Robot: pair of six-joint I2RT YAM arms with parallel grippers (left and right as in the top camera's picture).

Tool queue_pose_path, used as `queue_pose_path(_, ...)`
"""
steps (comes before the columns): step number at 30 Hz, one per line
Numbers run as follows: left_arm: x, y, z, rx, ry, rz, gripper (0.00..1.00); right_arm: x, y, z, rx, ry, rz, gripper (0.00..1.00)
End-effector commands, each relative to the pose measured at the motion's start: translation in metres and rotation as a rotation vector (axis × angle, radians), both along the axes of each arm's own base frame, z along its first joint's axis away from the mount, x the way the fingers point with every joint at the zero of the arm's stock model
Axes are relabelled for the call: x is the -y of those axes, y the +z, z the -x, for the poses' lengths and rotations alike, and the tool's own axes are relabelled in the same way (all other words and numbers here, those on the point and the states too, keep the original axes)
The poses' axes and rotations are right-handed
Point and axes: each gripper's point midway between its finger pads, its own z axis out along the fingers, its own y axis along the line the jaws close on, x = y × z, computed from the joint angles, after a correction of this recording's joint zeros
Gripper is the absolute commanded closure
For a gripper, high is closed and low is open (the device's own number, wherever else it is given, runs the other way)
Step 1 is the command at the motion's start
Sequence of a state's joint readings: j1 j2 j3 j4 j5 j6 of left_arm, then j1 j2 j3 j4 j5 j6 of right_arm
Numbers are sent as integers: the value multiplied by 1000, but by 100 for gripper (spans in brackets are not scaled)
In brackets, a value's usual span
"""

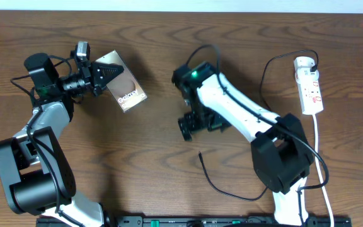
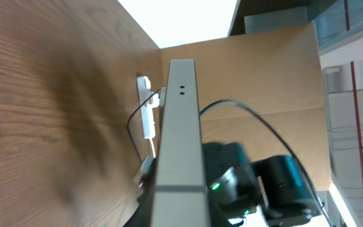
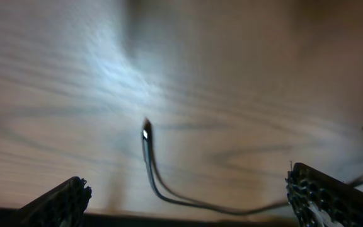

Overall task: Plug charger to phone and switch on socket
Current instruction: 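Grasp the black cable's plug end on the table with the right gripper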

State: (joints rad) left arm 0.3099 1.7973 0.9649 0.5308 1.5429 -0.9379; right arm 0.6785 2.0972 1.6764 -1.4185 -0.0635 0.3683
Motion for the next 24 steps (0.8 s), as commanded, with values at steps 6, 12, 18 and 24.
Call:
queue_pose_path(6,2,5,4,58,-31,-10,93,-4,-22,35,-34,12,59,1)
queue_pose_path(12,2,5,4,58,-31,-10,93,-6,-41,56,-76,32,51,1)
queue_pose_path(18,2,5,4,59,-31,-10,93,-1,-50,62,-91,25,57,5)
queue_pose_path(24,2,5,4,66,-31,-13,93,-1,-57,62,-83,22,50,36)
